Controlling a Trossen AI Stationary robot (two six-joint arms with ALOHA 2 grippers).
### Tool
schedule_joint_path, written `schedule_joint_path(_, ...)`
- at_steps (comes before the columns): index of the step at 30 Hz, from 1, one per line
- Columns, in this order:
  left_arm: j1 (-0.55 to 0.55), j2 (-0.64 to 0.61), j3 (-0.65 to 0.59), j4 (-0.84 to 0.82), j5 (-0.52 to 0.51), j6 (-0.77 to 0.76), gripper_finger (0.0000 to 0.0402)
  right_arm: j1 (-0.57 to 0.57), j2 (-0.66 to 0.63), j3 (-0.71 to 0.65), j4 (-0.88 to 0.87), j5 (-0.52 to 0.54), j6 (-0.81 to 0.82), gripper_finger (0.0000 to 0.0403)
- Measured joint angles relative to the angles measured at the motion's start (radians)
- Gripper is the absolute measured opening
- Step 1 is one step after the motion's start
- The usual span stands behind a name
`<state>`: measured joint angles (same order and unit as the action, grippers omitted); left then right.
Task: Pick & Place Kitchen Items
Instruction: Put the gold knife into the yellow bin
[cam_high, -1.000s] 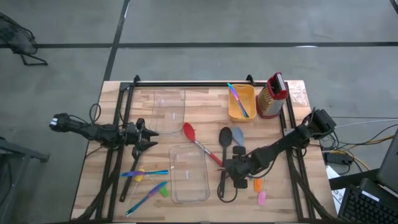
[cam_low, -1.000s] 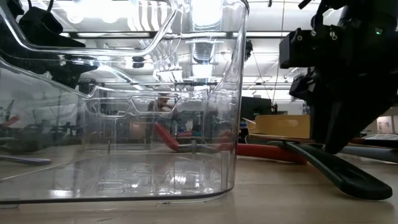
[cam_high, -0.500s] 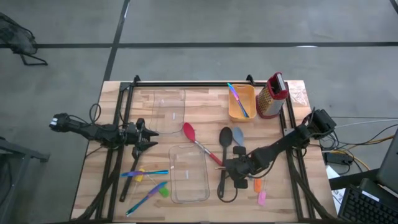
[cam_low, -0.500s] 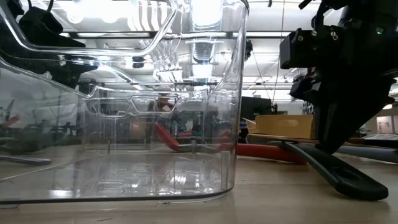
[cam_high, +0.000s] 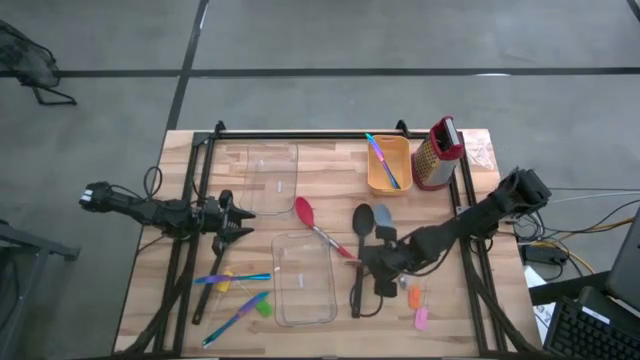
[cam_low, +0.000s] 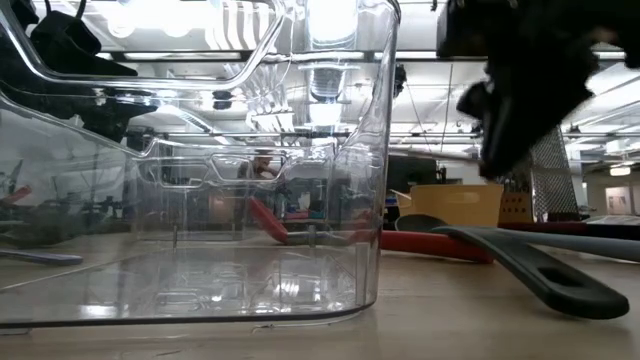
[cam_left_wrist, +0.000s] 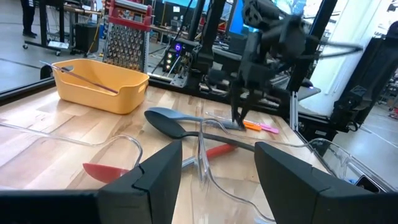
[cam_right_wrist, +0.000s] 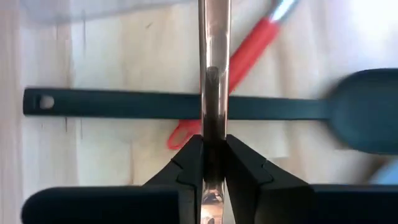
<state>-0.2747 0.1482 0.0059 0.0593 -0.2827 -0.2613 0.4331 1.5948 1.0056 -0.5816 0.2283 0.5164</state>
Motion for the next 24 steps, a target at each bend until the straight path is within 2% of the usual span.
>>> schedule_joint_path(8, 0.0, 0.0, 0.0, 0.0, 0.0, 0.0, 0.0209, -0.111, -0.164, 0.003, -0.106, 0.22, 0.115, 0.0047)
schedule_joint_path(14, 0.0, 0.0, 0.0, 0.0, 0.0, 0.0, 0.0209, -0.265, -0.256, 0.002, -0.098, 0.345, 0.12, 0.0046)
schedule_joint_path(19, 0.0, 0.0, 0.0, 0.0, 0.0, 0.0, 0.0209, -0.431, -0.285, 0.002, -0.081, 0.355, 0.053, 0.0055)
schedule_joint_path(24, 0.0, 0.0, 0.0, 0.0, 0.0, 0.0, 0.0209, -0.583, -0.279, 0.002, -0.027, 0.358, -0.029, 0.0045)
